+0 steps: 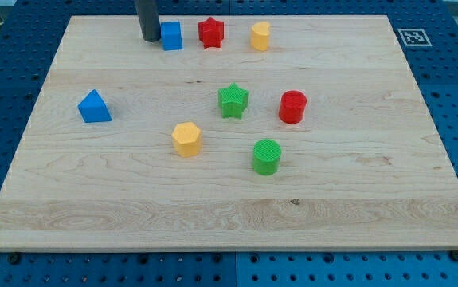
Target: Point your arm at blue triangle
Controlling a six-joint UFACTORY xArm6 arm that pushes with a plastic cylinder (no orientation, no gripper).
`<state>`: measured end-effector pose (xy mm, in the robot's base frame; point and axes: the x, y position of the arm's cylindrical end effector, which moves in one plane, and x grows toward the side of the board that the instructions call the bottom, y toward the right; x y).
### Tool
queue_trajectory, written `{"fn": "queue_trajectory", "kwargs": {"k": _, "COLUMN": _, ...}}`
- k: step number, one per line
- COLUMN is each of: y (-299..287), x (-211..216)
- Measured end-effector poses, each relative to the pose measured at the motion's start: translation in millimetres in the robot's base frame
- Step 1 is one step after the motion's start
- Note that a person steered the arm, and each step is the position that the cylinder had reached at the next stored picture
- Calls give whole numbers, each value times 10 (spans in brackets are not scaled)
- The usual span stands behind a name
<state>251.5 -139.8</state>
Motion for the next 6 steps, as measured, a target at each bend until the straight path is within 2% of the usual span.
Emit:
{"fn": "queue_trajectory", "kwargs": {"k": 1, "y": 10, "x": 395}}
{"fn": "queue_trajectory", "kwargs": {"k": 2, "y": 204, "x": 552}}
{"fn": "queue_trajectory", "kwargs": {"k": 3, "y": 496, "x": 906}}
{"fn": "queue_trajectory", "kwargs": {"k": 5, "y": 470, "x": 1857}}
{"fn": "queue_trajectory", "kwargs": {"k": 6, "y": 228, "x": 2133}}
